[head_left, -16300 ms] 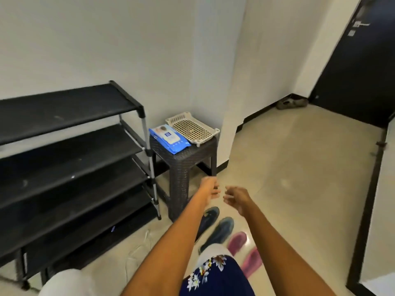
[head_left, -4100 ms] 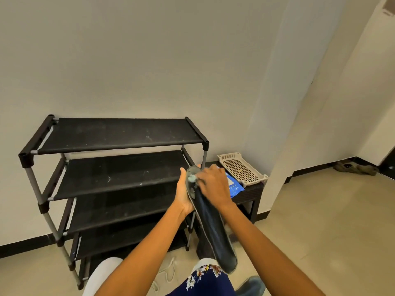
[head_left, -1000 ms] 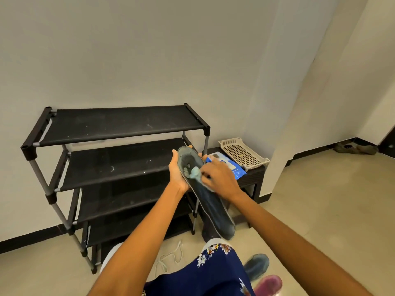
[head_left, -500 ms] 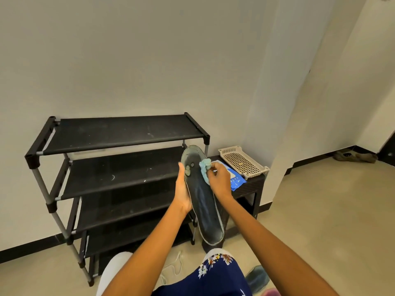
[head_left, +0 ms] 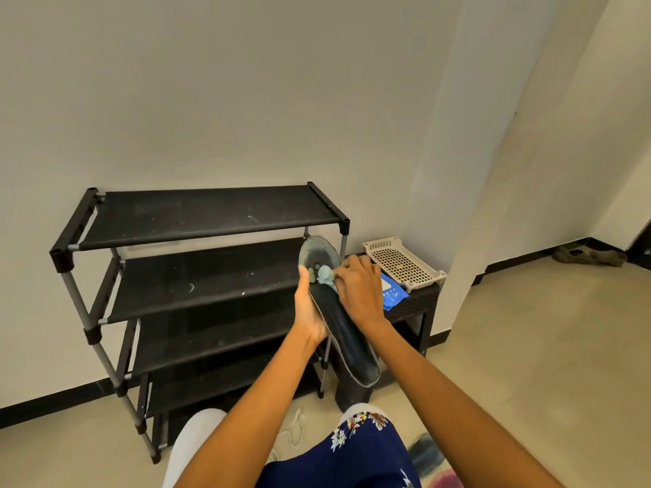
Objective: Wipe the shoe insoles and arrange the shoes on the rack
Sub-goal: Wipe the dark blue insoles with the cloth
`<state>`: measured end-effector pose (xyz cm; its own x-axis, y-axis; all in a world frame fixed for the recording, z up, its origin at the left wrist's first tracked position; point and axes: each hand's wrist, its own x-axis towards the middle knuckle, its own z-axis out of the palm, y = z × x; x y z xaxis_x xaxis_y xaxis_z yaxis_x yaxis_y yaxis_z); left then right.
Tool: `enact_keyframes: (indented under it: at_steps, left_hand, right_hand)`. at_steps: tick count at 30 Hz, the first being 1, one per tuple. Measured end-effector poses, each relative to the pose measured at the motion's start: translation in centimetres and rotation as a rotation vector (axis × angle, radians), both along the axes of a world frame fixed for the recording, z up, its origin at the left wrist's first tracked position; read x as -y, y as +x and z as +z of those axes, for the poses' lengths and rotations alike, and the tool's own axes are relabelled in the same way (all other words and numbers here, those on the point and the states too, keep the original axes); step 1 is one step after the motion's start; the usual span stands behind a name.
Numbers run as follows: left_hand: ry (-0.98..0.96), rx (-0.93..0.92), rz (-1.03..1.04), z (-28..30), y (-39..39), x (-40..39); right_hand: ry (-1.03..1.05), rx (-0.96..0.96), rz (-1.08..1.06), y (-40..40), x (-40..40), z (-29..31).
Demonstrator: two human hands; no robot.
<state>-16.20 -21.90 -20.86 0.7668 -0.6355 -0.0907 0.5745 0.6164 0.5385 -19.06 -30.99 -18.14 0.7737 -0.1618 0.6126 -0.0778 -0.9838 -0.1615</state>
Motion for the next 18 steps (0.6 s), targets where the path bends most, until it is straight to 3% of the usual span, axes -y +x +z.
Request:
enact_keyframes:
  at_steps: [3, 5, 7, 11, 16, 18]
  left_hand:
    - [-0.019, -0.008, 0.078, -0.3, 1.0, -0.6]
    - [0.000, -0.035, 0.093, -0.8, 1.7, -1.3]
    - [0.025, -0.055, 0.061, -0.9, 1.5, -1.4]
    - [0.026, -0.020, 0.015, -0.4, 0.3, 0.0]
    - [0.058, -0.065, 0.115, -1.1, 1.6, -0.8]
    - [0.051, -0.065, 0.093, -1.5, 1.3, -0.6]
  right_hand:
    - [0.033, 0.001, 0.197, -0.9, -2.2, -1.0]
    - [-0.050, -0.042, 0.313, -2.4, -1.8, -1.9]
    - [-0.086, -0.073, 0.260, -2.0, 0.1, -1.7]
    - [0.059, -0.057, 0.031, -0.7, 0.7, -0.8]
    - [0.014, -0.136, 0.342, -3.3, -0.4, -2.2]
    - [-0.028, -0.167, 0.314, -2.9, 1.0, -1.8]
